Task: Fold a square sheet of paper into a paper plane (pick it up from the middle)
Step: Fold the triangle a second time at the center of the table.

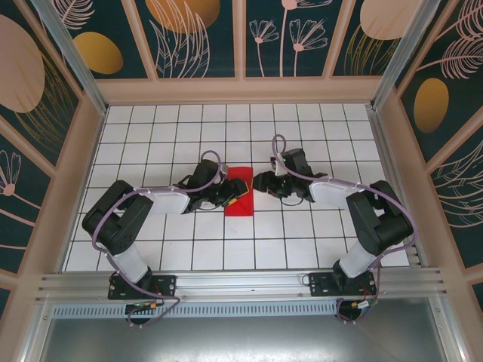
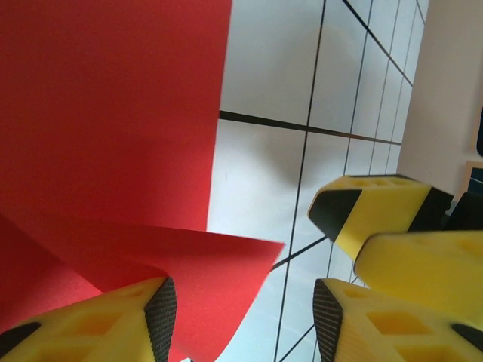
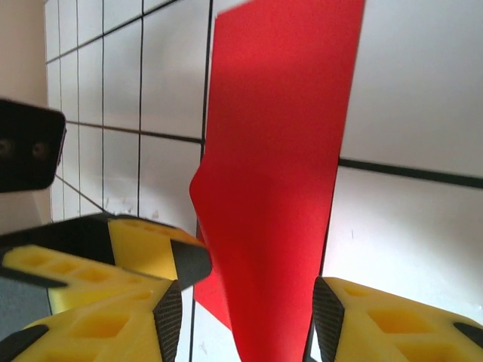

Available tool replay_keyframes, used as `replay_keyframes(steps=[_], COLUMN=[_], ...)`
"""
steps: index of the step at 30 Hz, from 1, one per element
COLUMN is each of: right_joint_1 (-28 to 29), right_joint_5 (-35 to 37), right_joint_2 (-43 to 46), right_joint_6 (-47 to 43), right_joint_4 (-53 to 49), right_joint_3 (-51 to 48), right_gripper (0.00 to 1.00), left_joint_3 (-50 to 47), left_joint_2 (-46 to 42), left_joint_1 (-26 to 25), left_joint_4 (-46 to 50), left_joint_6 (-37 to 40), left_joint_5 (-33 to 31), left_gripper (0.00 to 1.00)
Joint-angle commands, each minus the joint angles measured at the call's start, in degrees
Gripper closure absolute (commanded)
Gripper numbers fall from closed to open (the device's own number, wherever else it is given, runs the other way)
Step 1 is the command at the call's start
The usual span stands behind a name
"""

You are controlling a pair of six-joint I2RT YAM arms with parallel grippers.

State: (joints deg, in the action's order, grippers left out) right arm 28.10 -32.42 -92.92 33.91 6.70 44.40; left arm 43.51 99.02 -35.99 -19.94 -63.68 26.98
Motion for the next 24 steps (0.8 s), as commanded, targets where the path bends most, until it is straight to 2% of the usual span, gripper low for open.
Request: replay_keyframes(steps=[1,8,15,24], right_joint_1=[-0.1,0.2,1.1,1.5], right_joint_5=[-2.7,-3.3,-4.5,-5.5], right_joint_2=[1.2,-1.9,-5.1,-7.4], right_joint_6=[1.0,1.0,0.6,0.8], right_joint_4=[4.5,4.3,4.5,6.1], right_joint_3=[-0.7,0.7,2.6,3.4], right_gripper=[0.48,0.57,0.63,0.76], left_joint_3=[-0.4,-0.5,-0.7,-0.7], left_joint_2=[1.3,1.6,1.3,0.8], left_joint_1=[0.5,0.5,0.5,0.4], left_joint_4=[-1.5,-1.2,-0.7,-0.5], left_joint_6=[0.9,0.6,0.7,0.8], left_joint_5=[-0.4,-0.9,-1.5,-1.8], left_gripper=[0.47,0.63,0.68,0.71])
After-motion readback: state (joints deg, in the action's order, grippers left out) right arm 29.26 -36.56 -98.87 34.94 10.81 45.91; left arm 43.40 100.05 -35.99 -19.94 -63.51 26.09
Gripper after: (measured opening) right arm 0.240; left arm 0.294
